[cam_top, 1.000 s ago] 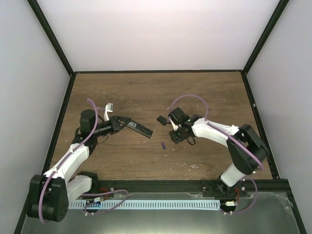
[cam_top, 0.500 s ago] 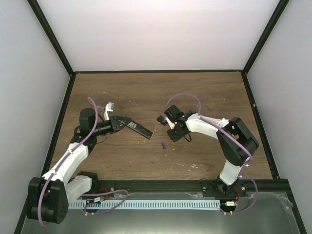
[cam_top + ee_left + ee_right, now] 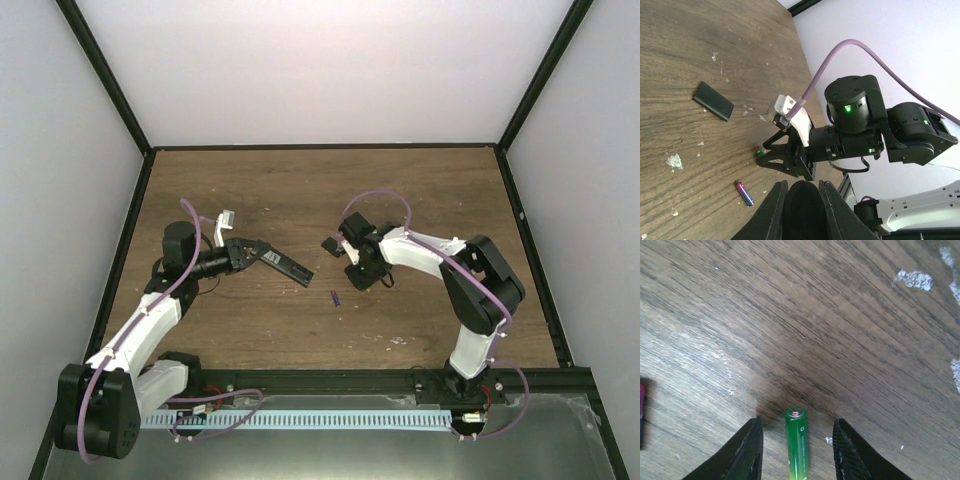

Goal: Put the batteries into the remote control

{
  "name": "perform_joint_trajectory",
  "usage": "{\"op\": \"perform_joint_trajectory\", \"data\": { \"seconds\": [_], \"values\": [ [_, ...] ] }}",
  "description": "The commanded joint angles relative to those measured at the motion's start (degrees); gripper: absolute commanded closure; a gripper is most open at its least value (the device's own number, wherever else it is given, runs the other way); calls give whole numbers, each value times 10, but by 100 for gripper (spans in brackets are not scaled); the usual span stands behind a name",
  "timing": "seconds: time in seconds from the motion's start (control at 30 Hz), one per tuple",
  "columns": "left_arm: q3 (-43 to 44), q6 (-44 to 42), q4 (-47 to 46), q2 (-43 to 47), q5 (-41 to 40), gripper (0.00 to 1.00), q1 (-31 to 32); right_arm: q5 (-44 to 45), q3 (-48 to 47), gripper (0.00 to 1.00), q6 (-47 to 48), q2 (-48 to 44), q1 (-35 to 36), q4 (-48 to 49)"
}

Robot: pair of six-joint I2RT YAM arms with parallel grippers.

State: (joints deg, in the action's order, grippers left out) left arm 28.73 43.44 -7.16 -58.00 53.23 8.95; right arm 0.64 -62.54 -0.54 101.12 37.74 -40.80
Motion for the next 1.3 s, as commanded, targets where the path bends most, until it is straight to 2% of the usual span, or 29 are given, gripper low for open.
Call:
{"op": "perform_joint_trajectory", "data": {
  "seconds": [0.0, 0.23, 0.33, 0.6, 0.87, 1.07, 1.27],
  "values": [
    [3, 3, -15, 14, 11, 100, 1, -12, -16, 65, 17, 15, -9, -14],
    [-3, 8, -25, 15, 8, 100, 1, -22, -6, 70, 34, 26, -14, -4],
    [-2, 7, -27, 11, 7, 100, 1, -22, -6, 80, 38, 32, -17, -5],
    [6, 16, -47, -16, 19, 100, 1, -19, -7, 90, 38, 30, -25, -14],
    [2, 43, -84, -28, 30, 100, 1, -25, -24, 99, 30, -22, -39, -13],
    [-1, 57, -94, -28, 30, 100, 1, -73, -69, 99, 23, -96, -45, -10],
    [1, 74, -112, -39, 42, 100, 1, -221, -136, 99, 19, -167, -45, 25]
  ]
}}
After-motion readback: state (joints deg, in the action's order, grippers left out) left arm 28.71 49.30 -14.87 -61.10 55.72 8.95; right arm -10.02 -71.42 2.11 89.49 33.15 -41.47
